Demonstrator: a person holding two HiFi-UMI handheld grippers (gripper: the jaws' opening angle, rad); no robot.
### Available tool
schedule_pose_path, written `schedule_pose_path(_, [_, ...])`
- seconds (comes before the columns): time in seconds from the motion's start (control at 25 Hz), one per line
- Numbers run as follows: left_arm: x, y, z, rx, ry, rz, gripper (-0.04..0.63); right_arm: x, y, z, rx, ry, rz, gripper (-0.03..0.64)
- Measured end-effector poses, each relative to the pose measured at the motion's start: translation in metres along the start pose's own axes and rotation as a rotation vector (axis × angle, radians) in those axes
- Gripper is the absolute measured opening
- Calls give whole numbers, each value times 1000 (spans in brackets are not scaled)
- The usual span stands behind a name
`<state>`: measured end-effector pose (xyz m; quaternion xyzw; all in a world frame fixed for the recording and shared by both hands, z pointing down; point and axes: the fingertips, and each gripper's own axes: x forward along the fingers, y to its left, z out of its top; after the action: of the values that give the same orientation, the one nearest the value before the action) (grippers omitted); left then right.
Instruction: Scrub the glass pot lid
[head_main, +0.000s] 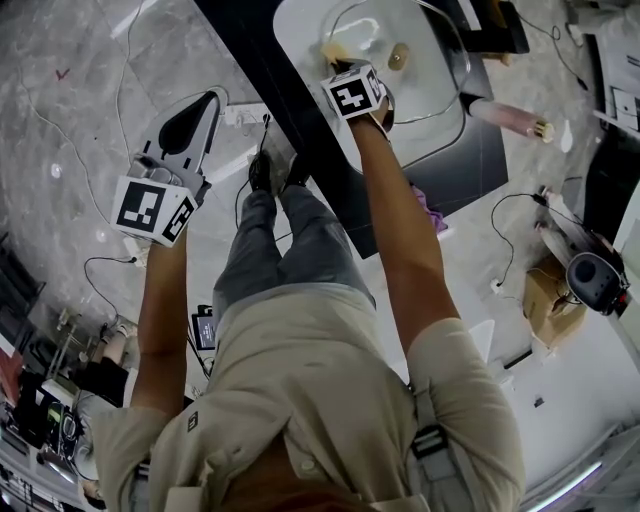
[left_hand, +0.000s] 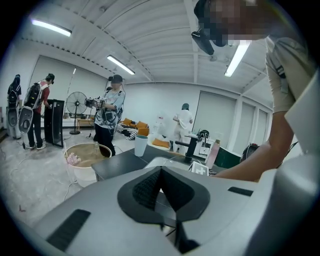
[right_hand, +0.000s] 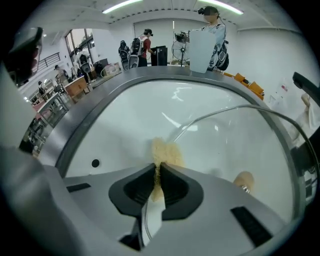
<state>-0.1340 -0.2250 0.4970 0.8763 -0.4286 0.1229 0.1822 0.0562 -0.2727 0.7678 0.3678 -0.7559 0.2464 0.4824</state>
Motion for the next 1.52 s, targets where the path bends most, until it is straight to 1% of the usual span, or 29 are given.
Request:
schedule_pose_path(0.4, [7,-6,-1,2,5,-22,6,-6,-7,1,9,-16,-14,37])
schedule_pose_path(0.6, [10,-8,1,7,6,-33,6,-15,-26,1,21,-35,-41,37])
schedule_pose_path(0.68, [11,-9,3,9,5,-37,6,-28,-44,8,13,-71,-76,37])
schedule_pose_path(0.76, [12,-10,5,11,3,-42,6,-49,-68,15,3,-100,-132,37])
schedule_pose_path(0.84, [15,-13,9,14,-2,-50,6,-66,-97,8,20,-87,-175,37])
schedule_pose_path(0.96, [20,-18,15,18,-13,-65,6,-100,-150,-7,45,-74,-265,37])
schedule_pose_path(1.12, [24,-20,19,23,-16,-76,6,-154,-206,-11,47,-108,-404,37])
schedule_pose_path(1.2, [26,-21,19,25,-13,-80,6,-169,-218,-15,51,-110,-429,37])
schedule_pose_path(1.28, [29,-23,19,27,-11,-85,6,-173,-221,-19,45,-98,-430,37])
schedule_pose_path(1.52, [32,-27,21,29,-9,-93,6,-171,-212,-16,-2,-91,-436,37])
